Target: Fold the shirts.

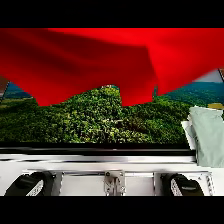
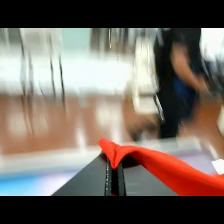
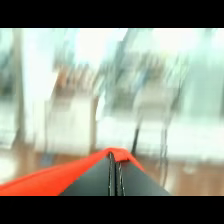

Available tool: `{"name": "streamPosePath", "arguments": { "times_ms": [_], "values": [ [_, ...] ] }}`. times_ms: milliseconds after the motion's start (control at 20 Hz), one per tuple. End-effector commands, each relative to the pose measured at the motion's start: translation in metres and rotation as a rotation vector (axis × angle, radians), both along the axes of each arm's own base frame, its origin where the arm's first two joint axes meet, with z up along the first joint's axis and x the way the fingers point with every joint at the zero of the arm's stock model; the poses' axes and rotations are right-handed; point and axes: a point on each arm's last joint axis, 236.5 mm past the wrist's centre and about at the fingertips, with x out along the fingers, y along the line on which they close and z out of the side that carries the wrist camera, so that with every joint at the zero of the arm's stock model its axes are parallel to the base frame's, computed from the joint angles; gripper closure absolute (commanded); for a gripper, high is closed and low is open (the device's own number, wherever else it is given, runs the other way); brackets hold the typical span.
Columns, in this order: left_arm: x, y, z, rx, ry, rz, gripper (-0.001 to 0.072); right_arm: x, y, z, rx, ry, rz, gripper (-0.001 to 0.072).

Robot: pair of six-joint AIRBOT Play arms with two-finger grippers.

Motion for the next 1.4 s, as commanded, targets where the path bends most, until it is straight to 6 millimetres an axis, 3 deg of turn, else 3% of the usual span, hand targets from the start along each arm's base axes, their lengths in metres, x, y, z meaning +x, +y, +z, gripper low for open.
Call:
{"name": "streamPosePath", "arguments": {
  "times_ms": [0,150,250,350,500,600,750,900,1000,1150,1350],
  "values": [
    [-0.053,0.023,0.021,0.076,-0.058,0.082,0.0667,-0.060,-0.022,0.024,0.014,-0.058,-0.117,0.0648],
    [-0.051,0.033,-0.026,0.138,0.131,0.118,0.0667,-0.043,-0.033,-0.011,-0.021,0.095,-0.176,0.0648],
    [-0.041,0.045,-0.067,0.200,0.295,0.169,0.0667,-0.017,-0.041,-0.050,-0.050,0.272,-0.202,0.0648],
    [-0.024,0.060,-0.111,0.255,0.450,0.230,0.0666,0.018,-0.044,-0.110,-0.077,0.534,-0.198,0.0648],
    [0.024,0.083,-0.175,0.395,0.611,0.338,0.0666,0.086,-0.050,-0.194,-0.175,0.841,-0.171,0.0648],
    [0.059,0.079,-0.243,0.467,0.792,0.322,0.0666,0.134,-0.052,-0.259,-0.174,1.035,-0.141,0.0648],
    [0.097,0.071,-0.364,0.543,1.102,0.281,0.0666,0.191,-0.033,-0.372,-0.080,1.318,-0.029,0.0648],
    [0.152,0.060,-0.454,0.436,1.255,0.315,0.0667,0.259,-0.011,-0.454,-0.077,1.368,0.008,0.0648],
    [0.189,0.057,-0.496,0.372,1.310,0.333,0.0667,0.302,0.005,-0.493,-0.057,1.326,0.007,0.0648],
    [0.230,0.067,-0.552,0.366,1.394,0.358,0.0667,0.351,0.017,-0.527,0.018,1.237,-0.023,0.0647],
    [0.273,0.075,-0.599,0.361,1.439,0.374,0.0667,0.391,0.017,-0.563,0.070,1.141,-0.051,0.0648]
  ]
}}
